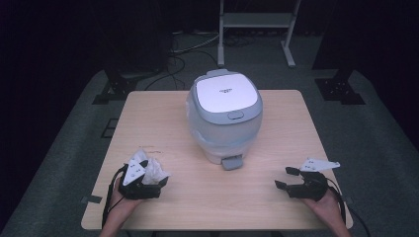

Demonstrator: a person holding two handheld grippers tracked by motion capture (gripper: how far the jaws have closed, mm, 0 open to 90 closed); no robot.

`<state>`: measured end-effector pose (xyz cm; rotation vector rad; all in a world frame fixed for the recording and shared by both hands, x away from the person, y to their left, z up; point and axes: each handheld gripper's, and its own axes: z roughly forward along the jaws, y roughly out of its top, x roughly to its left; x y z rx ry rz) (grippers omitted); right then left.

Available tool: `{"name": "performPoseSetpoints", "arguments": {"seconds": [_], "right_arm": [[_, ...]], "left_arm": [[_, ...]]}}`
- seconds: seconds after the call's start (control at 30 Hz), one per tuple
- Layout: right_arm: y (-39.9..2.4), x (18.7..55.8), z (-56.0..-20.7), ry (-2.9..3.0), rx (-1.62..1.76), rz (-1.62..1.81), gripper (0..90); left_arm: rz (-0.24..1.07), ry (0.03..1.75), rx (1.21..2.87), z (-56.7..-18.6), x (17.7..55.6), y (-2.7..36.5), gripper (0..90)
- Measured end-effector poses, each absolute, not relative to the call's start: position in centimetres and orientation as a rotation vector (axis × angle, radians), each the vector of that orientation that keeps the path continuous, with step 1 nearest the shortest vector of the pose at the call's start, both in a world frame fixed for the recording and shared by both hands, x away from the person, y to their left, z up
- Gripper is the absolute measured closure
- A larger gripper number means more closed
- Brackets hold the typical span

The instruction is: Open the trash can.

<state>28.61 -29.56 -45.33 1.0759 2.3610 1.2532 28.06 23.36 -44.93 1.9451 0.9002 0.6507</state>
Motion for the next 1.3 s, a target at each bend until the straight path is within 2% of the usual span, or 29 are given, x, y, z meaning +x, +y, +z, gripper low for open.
{"name": "performPoseSetpoints", "arguments": {"seconds": [0.7, 1.3], "right_arm": [[-26.6, 29.9, -44.5, 2.45, 0.978, 1.224, 28.0], [-23.8, 31.8, -43.1, 2.501, 0.89, 1.229, 32.0]], "left_arm": [[0.641, 0.941, 1.92, -44.9, 27.8, 24.0, 7.6], [0.647, 0.974, 1.902, -44.7, 27.6, 24.5, 7.6]]}}
